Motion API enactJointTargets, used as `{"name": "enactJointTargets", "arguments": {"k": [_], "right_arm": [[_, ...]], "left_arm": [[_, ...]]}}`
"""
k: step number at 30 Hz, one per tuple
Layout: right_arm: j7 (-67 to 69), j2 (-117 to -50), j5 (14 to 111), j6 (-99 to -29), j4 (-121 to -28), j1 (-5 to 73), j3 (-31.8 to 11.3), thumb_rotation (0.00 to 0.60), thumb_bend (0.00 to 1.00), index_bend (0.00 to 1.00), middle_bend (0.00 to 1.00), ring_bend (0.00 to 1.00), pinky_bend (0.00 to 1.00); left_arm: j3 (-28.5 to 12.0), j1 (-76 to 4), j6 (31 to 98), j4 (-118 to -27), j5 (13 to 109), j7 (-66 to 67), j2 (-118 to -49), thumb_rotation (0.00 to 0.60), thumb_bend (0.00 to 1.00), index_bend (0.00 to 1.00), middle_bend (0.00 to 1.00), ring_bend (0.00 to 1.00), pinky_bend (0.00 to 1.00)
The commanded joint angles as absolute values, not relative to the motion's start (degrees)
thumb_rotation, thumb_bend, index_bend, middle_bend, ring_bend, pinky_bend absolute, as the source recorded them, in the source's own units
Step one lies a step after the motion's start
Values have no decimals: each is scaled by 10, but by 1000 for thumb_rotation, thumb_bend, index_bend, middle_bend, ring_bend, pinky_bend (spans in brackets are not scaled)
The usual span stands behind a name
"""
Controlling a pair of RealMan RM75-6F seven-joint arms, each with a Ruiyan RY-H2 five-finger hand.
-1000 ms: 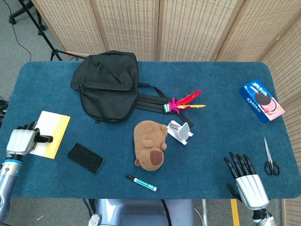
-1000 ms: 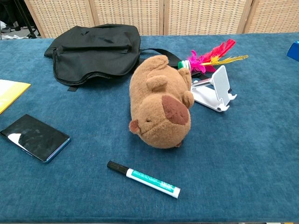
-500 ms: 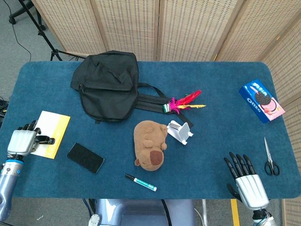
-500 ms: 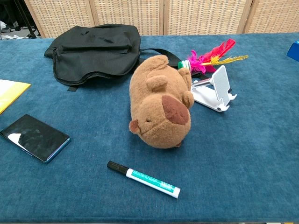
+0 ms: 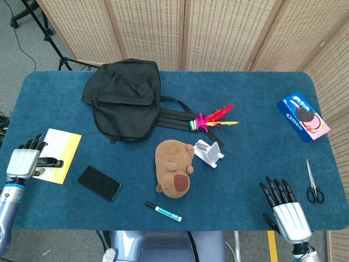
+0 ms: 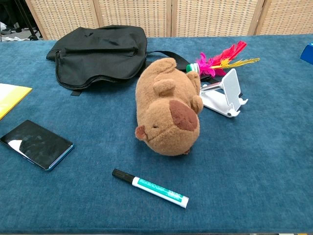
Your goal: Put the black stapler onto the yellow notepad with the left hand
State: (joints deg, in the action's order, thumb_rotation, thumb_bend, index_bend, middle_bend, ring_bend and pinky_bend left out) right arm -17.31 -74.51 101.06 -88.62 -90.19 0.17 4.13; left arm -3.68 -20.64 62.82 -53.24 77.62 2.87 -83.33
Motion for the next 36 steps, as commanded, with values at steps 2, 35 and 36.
{"name": "enactJointTargets", "arguments": {"k": [2,35,36], "right_arm": [[-173,-745,1011,-888,-902,1,41,600,337,67,0,0,0],[-167,-742,1011,-887,-905,1,42,600,337,67,0,0,0],[-167,-742,1011,-888,-905,1,42,600,337,67,0,0,0]], "left_arm": [[-36,-208,623,-542,778,22,-826,600,0,198,88,169,346],[-12,-149,763,-1004,855,18,-651,600,0,173,61,110,301],[-3,-141,767,-1015,857,16,-650,600,0,173,61,109,300]]}}
